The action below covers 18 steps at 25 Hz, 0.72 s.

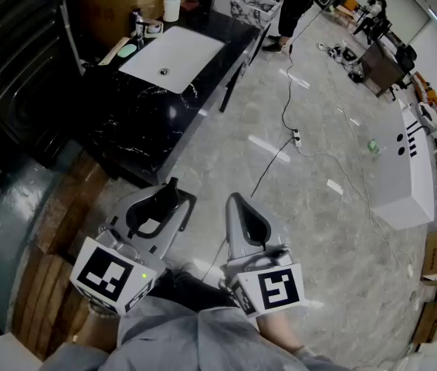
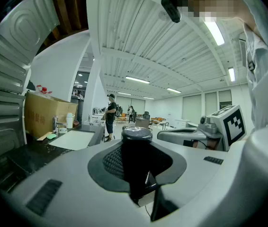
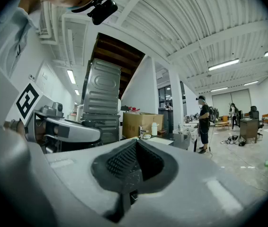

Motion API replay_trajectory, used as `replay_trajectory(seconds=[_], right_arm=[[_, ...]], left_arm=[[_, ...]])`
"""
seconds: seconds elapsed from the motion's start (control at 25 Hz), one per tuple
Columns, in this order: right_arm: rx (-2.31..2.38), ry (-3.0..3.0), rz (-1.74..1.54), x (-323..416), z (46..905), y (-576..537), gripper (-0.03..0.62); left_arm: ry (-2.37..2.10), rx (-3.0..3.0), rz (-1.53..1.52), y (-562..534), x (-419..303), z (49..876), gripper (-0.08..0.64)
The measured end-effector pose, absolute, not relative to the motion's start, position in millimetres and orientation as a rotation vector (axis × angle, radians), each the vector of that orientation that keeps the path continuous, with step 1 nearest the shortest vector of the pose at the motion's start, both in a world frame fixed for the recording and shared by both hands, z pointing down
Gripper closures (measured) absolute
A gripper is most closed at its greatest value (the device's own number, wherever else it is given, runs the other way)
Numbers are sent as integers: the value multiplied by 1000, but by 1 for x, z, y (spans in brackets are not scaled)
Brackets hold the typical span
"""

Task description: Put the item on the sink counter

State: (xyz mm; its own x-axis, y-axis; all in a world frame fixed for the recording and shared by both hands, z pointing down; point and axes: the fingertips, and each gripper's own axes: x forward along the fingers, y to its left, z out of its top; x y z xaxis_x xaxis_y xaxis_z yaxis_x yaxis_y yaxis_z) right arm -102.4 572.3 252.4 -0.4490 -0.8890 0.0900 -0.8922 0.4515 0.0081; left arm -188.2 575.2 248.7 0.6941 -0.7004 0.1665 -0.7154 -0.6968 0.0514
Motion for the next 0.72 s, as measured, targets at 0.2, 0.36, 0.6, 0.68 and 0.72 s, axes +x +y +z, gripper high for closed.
replay_trajectory(seconds=[0.2,0.36,0.6,0.68,0.72], right_arm=[[1598,-2611,50,-95,253,568,595],[1608,-2608,91,-86,259,568,595],[1656,-2605,134,-63,261,569,595],[1662,-2605,142,-55,263,571,595],[1662,-2606,148,-52,264,572,595]], left_arm=[[-1159,2795,209,572,-178,250,466],[-1154,2789,225,572,-171,254,466],[-1145,2792,231,572,-154,254,466],[-1139,2795,224,575,-147,254,466],[-1134,2798,220,577,-143,254,466]])
